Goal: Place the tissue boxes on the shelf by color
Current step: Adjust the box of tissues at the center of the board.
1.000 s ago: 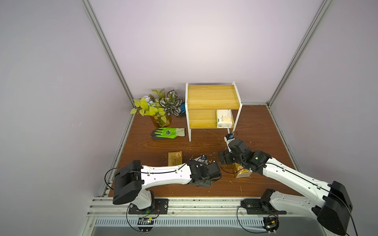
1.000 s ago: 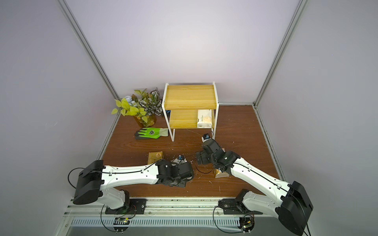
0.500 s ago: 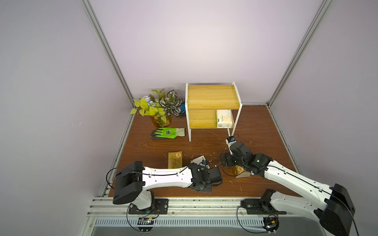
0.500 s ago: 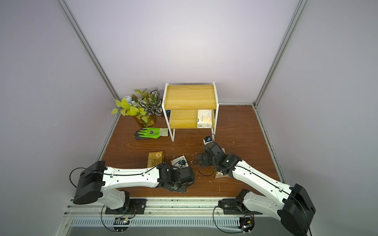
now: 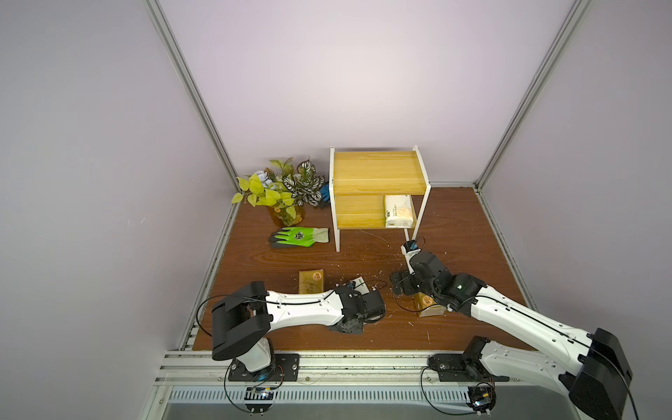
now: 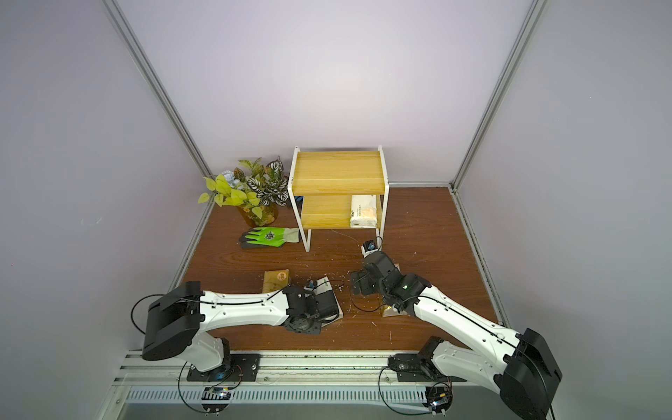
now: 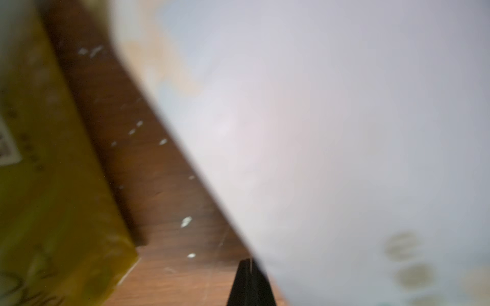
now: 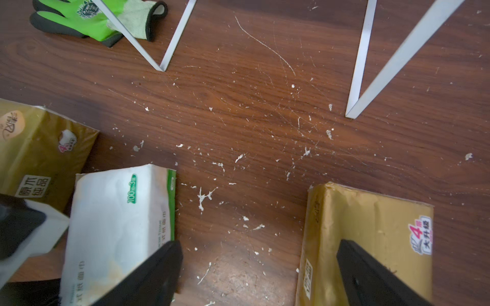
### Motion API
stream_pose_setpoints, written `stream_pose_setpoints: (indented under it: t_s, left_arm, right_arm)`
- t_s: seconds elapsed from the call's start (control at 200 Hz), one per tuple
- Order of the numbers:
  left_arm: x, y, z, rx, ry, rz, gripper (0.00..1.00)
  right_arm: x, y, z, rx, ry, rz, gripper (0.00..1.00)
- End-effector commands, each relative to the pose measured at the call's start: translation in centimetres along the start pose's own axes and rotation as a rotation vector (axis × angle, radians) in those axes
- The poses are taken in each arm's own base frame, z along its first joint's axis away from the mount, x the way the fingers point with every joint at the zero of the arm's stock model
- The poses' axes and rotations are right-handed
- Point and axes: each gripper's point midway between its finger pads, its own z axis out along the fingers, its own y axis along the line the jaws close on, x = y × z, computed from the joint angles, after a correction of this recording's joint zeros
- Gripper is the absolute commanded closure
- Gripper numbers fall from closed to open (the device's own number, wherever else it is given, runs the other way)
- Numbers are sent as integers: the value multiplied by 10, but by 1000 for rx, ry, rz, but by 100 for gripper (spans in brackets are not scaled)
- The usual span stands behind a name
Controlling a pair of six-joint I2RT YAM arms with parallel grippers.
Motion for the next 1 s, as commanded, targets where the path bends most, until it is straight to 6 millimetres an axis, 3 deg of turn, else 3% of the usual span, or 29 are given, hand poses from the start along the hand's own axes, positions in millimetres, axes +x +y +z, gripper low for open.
stream_pose_setpoints:
  t_s: [0.0, 0.19, 0.35, 0.515, 0.595, 0.681, 0.766, 0.996]
  left_arm:
    - [-7, -7, -9, 3, -35, 25, 100]
    - [-27, -2, -43, 55, -160, -62, 100]
    - [-40, 14, -51, 61, -204, -119, 100]
    - [-37, 16, -45, 47, -187, -120, 100]
    - [-33, 14, -38, 34, -158, -97, 100]
    - [-25, 15, -30, 18, -123, -74, 100]
    - [-20, 22, -24, 2, -106, -74, 100]
    - [-36, 57, -18, -62, -147, -123, 100]
  right_arm:
    - [-8, 10, -4, -52, -9, -13, 1]
    - [27, 18, -10, -146, 88, -63, 7]
    - [56, 20, -22, -210, 166, -77, 15]
    - [80, 59, -29, -360, 259, -172, 20]
    - [94, 59, -21, -339, 315, -168, 31]
    - [96, 63, -17, -344, 330, -144, 59]
    - [96, 69, -16, -376, 323, -114, 78]
    - [89, 68, -1, -347, 266, -62, 79]
